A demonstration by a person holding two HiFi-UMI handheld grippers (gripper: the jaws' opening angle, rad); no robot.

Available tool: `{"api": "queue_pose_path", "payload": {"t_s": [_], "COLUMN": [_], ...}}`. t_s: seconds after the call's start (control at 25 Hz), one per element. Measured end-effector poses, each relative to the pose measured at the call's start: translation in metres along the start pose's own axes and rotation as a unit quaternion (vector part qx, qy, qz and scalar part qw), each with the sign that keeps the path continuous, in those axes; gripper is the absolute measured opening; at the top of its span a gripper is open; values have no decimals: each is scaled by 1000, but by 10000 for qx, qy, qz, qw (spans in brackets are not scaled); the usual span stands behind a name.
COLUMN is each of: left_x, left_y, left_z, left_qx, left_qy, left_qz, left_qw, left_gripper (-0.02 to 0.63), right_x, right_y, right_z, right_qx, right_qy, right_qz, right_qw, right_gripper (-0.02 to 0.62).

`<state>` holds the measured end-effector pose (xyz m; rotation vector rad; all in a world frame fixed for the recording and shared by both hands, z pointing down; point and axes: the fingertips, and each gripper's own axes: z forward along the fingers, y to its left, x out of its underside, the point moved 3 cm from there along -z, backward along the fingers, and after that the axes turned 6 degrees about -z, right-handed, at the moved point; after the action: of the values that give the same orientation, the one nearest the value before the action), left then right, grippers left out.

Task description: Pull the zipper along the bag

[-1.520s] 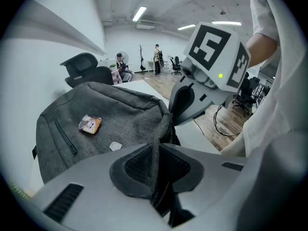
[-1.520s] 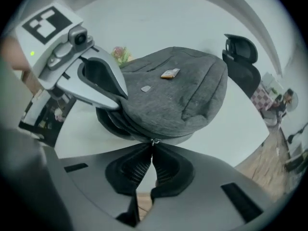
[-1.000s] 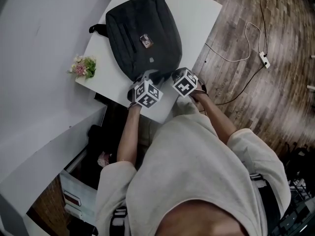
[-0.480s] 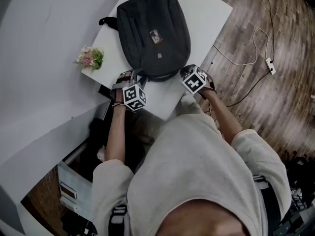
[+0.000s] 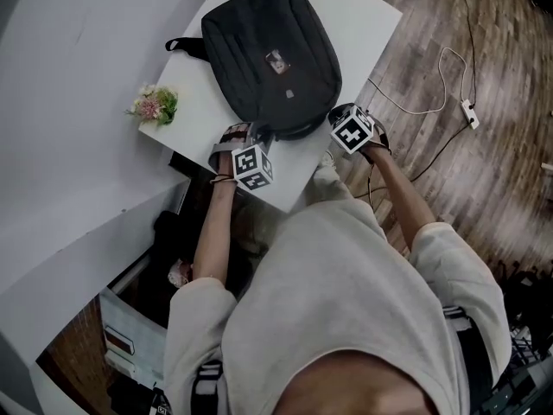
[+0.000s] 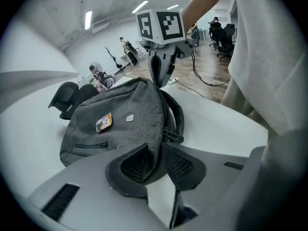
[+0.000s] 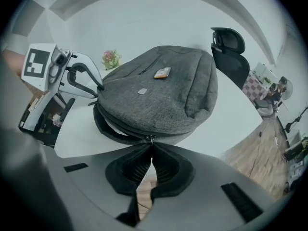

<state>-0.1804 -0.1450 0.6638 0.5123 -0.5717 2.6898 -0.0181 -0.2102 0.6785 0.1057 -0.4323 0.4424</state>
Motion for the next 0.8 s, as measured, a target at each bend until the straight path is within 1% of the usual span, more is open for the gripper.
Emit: {"api": "queue_pose_path", "payload": {"t_s": [0.28, 0.44, 0.6, 0.72, 0.8], "left_x": [-67, -93, -103, -102, -102], "left_y": [-16, -19, -18, -17, -18], "left_z": [25, 38, 45, 46, 46], "left_qx": [81, 148, 194, 292, 344], "left_qy": [-439, -566, -580, -658, -698], "left_qz": [-275, -444, -478, -648, -714], "left_qw": [9986, 9973, 9970, 9953, 9944], "left_gripper": [91, 86, 83, 81, 80], "right_x": [28, 38, 41, 39, 37], "right_y": [-67, -96, -106, -99, -92], "right_z": [-13, -11, -10, -15, -19], "right_qx": [491, 656, 779, 874, 835], "right_qy": [402, 628, 785, 829, 777], "right_qz": [-79, -164, -176, -135, -46], "right_qw": [9980, 9957, 9937, 9926, 9935], "right_gripper": [20, 20, 20, 20, 21]}}
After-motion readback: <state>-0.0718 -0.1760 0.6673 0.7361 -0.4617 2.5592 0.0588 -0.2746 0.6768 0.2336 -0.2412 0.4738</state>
